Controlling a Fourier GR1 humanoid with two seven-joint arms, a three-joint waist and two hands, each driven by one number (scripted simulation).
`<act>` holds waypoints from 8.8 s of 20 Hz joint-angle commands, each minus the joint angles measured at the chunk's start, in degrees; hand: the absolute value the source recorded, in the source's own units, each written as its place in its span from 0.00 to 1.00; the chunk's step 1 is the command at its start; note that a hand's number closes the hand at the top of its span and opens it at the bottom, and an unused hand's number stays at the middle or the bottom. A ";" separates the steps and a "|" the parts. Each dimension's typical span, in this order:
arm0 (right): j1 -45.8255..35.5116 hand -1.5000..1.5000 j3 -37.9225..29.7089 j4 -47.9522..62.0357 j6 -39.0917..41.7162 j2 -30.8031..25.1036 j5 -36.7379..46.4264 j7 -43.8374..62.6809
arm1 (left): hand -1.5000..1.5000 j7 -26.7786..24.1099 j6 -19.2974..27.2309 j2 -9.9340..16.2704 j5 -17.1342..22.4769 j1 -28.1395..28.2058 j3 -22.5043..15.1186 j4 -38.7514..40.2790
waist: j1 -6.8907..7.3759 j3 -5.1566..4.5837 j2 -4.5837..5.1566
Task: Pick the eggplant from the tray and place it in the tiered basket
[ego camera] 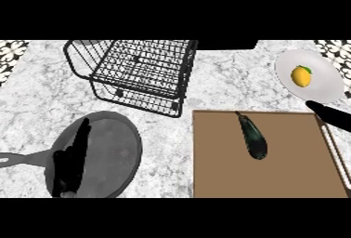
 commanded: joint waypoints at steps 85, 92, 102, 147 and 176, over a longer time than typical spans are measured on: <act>-21.73 1.00 33.57 31.42 39.36 7.46 10.24 41.87 | 0.50 1.22 -2.70 -5.84 -6.41 3.45 2.02 -1.44 | 1.03 0.07 0.17; -23.72 1.00 43.86 24.82 38.92 9.52 20.72 31.83 | 0.50 1.14 -5.11 -5.33 -4.96 -1.55 4.70 3.46 | 0.57 0.03 0.13; -22.11 1.00 47.93 12.40 27.07 15.13 33.74 27.60 | 0.50 5.56 -4.78 -4.72 -5.67 -0.11 4.74 -2.18 | 0.46 0.08 0.06; -66.04 1.00 15.04 35.73 27.45 26.78 44.63 19.40 | 0.50 1.01 -8.35 -6.71 -8.44 1.84 5.34 0.27 | 2.29 0.02 0.57; -64.08 0.00 8.77 51.26 -14.38 27.04 14.25 -4.52 | 0.50 2.28 -6.73 -9.23 -10.41 0.79 6.46 1.37 | 1.79 0.07 0.46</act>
